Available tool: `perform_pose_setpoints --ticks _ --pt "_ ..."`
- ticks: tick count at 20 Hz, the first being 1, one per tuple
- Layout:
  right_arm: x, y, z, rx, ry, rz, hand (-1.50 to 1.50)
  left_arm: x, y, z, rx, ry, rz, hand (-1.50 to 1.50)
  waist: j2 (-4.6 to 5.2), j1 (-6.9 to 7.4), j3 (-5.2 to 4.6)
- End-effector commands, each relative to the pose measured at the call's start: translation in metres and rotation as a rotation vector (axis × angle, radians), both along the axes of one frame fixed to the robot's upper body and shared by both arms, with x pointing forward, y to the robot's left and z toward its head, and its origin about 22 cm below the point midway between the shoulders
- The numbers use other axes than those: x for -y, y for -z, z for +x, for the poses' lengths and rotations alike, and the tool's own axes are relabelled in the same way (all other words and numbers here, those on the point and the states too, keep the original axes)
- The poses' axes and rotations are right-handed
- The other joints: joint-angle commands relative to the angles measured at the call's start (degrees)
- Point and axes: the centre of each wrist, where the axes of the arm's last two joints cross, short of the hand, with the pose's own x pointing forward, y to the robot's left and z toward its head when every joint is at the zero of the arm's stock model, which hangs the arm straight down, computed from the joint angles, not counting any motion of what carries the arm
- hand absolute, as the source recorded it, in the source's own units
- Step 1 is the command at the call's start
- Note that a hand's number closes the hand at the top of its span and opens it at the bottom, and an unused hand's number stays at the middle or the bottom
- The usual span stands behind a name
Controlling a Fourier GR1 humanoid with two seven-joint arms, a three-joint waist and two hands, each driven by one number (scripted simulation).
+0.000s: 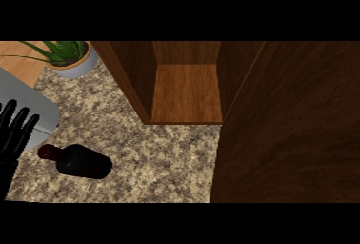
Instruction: Pick up the wine, place it into the cabinet and close the cabinet
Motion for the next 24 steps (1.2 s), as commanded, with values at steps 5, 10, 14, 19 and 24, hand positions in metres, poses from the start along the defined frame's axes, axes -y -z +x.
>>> perform_pose_setpoints --ticks 5,10,14,19,24 --pt "-0.010 -0.014 -0.024 0.015 -0.030 0.063 -1.50 -0.030 0.055 0.012 -0.078 0.009 0.020 -1.50 -0.02 -0.15 -0.05" --pt "0.010 -0.015 -0.013 0.033 -0.034 0.013 -1.50 -0.022 0.074 0.034 -0.139 0.024 0.038 -1.50 0.05 -0.19 0.02" --pt "-0.002 -0.013 -0.001 0.009 -0.032 0.039 -1.50 -0.036 0.111 0.032 -0.156 0.007 0.034 -1.50 0.05 0.05 -0.01" --pt "-0.002 -0.019 -0.015 0.024 -0.028 0.036 -1.50 -0.059 0.164 0.019 -0.175 0.006 0.015 -1.50 0.07 -0.27 -0.05" --pt "0.002 -0.015 -0.022 0.029 -0.045 0.044 -1.50 -0.050 0.184 0.021 -0.181 0.028 0.004 -1.50 0.04 -0.23 -0.02"
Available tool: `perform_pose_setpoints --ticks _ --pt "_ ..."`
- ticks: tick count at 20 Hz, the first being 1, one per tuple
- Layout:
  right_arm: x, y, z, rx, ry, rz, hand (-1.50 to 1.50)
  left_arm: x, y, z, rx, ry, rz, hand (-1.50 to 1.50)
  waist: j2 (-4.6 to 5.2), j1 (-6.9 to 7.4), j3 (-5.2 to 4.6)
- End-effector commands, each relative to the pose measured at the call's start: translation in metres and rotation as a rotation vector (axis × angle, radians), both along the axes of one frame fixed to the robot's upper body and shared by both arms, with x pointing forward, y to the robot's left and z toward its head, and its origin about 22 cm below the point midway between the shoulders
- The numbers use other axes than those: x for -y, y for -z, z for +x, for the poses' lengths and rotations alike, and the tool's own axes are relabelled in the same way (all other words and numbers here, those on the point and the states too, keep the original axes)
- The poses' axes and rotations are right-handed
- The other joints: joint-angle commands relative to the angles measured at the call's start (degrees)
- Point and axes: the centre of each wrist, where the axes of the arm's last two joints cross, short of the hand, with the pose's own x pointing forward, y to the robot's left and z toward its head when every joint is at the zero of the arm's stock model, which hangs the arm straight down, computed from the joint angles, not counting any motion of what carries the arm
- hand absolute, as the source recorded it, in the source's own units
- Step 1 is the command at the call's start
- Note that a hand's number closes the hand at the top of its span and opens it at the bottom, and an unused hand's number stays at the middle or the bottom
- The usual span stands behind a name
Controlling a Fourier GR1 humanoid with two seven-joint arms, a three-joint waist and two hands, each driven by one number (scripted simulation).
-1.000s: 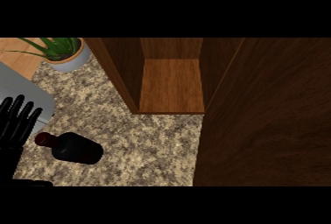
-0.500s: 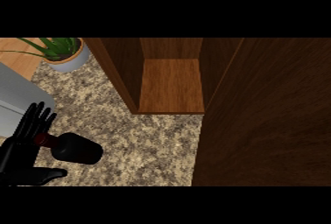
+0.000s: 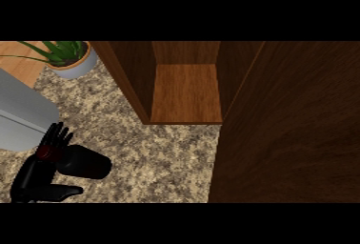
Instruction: Pick up the wine, place it into the cabinet and close the cabinet
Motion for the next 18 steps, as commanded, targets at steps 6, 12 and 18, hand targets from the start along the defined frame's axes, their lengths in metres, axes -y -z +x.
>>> perform_pose_setpoints --ticks 6,12,18 --pt "0.008 -0.001 -0.014 0.026 -0.038 0.030 -1.50 0.005 0.051 0.003 -0.035 0.013 0.000 -1.50 0.06 -0.13 -0.01" --pt "0.011 0.000 -0.005 0.031 -0.047 0.032 -1.50 0.000 0.076 -0.009 -0.054 0.015 -0.062 -1.50 0.10 -0.16 -0.01" --pt "0.004 -0.012 -0.011 0.019 -0.040 0.016 -1.50 0.002 0.090 -0.001 -0.057 0.048 -0.178 -1.50 0.13 -0.36 -0.07"
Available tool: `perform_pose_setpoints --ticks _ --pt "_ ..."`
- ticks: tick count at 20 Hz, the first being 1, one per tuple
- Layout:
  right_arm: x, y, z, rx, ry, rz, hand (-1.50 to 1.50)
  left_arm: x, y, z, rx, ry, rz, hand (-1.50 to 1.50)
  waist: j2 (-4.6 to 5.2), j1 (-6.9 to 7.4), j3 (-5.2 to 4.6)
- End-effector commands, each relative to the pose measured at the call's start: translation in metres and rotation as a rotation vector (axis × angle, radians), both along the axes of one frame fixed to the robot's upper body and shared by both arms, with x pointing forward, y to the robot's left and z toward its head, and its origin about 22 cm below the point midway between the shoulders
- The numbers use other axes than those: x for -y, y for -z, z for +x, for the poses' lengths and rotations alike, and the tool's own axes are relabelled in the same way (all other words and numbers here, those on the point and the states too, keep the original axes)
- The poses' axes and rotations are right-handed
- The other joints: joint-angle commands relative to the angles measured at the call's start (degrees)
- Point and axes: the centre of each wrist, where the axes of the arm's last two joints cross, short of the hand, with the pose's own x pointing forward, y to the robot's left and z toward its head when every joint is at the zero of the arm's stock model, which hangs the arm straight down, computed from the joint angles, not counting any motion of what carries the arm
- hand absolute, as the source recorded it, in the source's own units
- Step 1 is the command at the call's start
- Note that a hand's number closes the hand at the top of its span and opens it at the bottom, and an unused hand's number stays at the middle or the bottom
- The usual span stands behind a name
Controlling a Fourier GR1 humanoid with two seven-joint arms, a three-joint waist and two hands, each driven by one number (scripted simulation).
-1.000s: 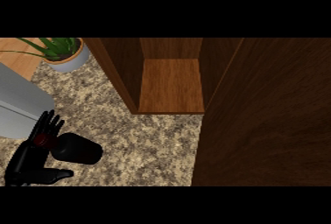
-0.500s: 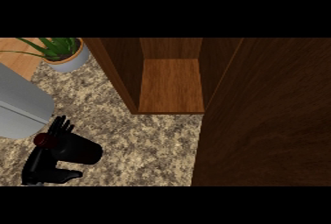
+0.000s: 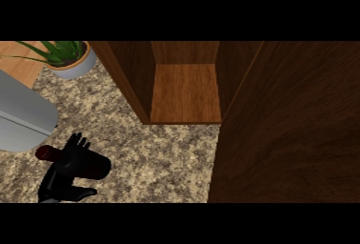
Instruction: Pick up the wine, place it into the cabinet and close the cabinet
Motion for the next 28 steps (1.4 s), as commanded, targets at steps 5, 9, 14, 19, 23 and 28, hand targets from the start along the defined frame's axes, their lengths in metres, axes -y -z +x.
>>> perform_pose_setpoints --ticks 5,9,14,19,23,28 --pt "0.010 0.018 -0.010 0.015 -0.028 0.023 -1.50 0.012 0.015 0.000 0.054 0.032 -0.084 -1.50 0.03 -0.04 0.05" --pt "0.004 -0.005 -0.026 0.010 -0.017 0.016 -1.50 0.014 0.009 0.017 0.070 0.027 -0.088 -1.50 -0.04 -0.16 0.00" --pt "-0.001 0.007 -0.015 0.007 -0.025 0.020 -1.50 0.032 0.019 0.013 0.086 0.053 -0.081 -1.50 0.04 -0.20 -0.01" --pt "0.007 -0.008 -0.018 -0.004 -0.039 0.004 -1.50 0.025 0.008 0.029 0.112 -0.011 -0.072 -1.50 0.00 -0.03 0.02" --pt "-0.004 0.005 -0.017 -0.018 -0.039 0.017 -1.50 0.049 0.008 0.044 0.103 -0.010 -0.137 1.50 0.01 -0.19 0.01" --pt "0.008 0.001 -0.015 -0.015 -0.023 0.012 -1.50 0.053 0.003 0.049 0.103 0.048 -0.166 1.50 -0.10 0.20 0.07"
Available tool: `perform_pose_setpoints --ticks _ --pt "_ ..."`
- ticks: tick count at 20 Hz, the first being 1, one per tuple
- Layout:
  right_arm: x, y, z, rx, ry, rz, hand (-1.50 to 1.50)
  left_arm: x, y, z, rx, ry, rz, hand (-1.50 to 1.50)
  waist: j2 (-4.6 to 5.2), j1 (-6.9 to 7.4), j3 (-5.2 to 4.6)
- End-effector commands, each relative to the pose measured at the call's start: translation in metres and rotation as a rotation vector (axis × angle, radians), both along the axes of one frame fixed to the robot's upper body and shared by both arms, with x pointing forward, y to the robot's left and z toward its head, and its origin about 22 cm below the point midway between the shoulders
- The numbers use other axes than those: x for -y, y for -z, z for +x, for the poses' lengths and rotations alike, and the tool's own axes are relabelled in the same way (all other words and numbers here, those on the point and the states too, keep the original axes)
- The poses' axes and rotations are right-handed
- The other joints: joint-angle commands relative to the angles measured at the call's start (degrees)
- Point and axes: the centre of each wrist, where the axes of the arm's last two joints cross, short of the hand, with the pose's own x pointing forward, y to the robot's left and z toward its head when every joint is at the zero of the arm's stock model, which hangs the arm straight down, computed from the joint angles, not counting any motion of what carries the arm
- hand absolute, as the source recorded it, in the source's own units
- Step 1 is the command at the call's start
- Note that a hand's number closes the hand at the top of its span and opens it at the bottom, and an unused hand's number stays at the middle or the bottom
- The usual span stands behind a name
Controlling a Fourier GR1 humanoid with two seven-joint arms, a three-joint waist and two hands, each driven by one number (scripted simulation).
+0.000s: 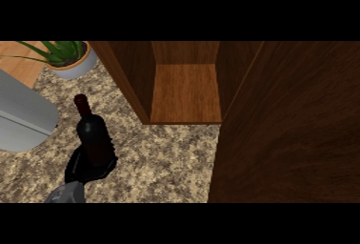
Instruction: Pick up the wine, place it into the cabinet and close the cabinet
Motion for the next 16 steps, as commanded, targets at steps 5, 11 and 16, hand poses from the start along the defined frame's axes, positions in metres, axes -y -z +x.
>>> perform_pose_setpoints --ticks 5,11,16 --pt "0.003 -0.001 -0.016 0.018 -0.012 0.023 -1.50 0.029 -0.001 0.012 0.054 -0.046 -0.093 1.50 -0.04 0.09 0.01" --pt "0.002 0.003 -0.006 0.003 -0.001 0.027 -1.50 0.021 -0.005 0.010 0.077 -0.229 -0.135 1.50 -0.07 0.34 0.03" --pt "0.004 -0.001 -0.027 0.015 0.002 0.026 -1.50 0.016 -0.025 0.024 0.117 -0.237 -0.158 1.50 -0.22 0.36 0.06"
